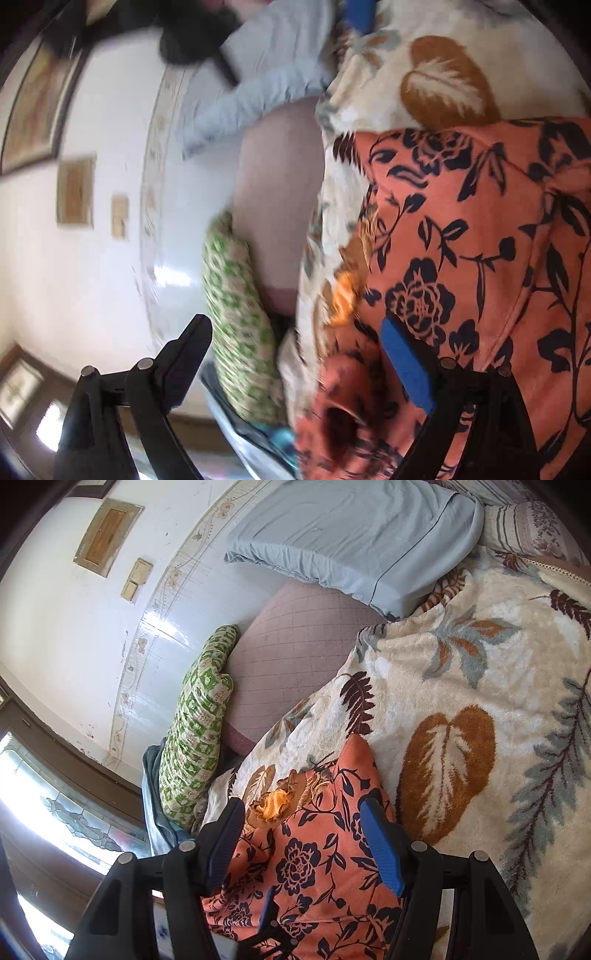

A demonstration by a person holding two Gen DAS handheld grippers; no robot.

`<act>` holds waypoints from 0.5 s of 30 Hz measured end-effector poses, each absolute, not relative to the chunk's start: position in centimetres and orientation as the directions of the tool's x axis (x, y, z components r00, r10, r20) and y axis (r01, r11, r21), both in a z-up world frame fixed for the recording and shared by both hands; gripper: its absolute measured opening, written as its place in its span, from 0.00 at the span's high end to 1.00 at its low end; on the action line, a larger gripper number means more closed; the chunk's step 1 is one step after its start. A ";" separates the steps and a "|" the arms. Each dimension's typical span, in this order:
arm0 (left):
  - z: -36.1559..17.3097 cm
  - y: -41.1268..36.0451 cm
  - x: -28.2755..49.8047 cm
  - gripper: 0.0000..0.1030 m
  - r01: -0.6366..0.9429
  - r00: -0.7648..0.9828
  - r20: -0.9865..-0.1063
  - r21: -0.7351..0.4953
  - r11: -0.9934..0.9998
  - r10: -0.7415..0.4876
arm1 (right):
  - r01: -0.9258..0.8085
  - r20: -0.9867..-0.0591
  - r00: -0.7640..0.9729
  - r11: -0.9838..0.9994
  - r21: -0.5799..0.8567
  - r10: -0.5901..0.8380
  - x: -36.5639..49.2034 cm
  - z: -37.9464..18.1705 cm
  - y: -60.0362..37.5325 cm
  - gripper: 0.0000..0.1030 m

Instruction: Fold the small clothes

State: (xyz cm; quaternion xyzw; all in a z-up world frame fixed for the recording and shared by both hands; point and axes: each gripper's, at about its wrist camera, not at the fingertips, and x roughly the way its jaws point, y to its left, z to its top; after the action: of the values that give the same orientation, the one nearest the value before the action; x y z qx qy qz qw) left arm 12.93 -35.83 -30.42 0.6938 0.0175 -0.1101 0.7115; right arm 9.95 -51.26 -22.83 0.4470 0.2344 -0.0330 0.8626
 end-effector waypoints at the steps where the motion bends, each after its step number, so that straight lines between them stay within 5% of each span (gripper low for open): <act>1: -30.4 -36.3 12.2 0.08 0.201 0.967 -0.199 0.980 -0.003 -0.157 | 0.269 -0.426 0.895 0.595 0.757 0.136 9.5 -22.6 -51.6 0.34; 7: -26.6 -35.3 10.3 0.08 0.398 0.910 -0.366 0.903 0.160 -0.193 | 0.291 -0.379 0.924 0.543 0.788 0.055 6.9 -21.9 -55.4 0.34; 11: -23.2 -27.1 14.7 0.08 0.578 0.787 -0.602 0.641 0.505 -0.135 | 0.250 -0.388 0.913 0.582 0.774 0.124 8.7 -21.3 -54.1 0.34; 15: -21.5 -14.5 20.4 0.08 0.433 0.760 -0.649 0.489 0.757 -0.015 | 0.147 -0.469 0.855 0.765 0.627 0.220 12.0 -20.0 -46.6 0.36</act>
State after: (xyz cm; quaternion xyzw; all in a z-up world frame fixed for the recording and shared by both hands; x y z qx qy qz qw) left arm 20.39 -14.53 -21.48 0.3244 0.3220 -0.1273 0.8803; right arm 11.99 -46.61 -19.96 0.3419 0.2683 0.0205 0.9004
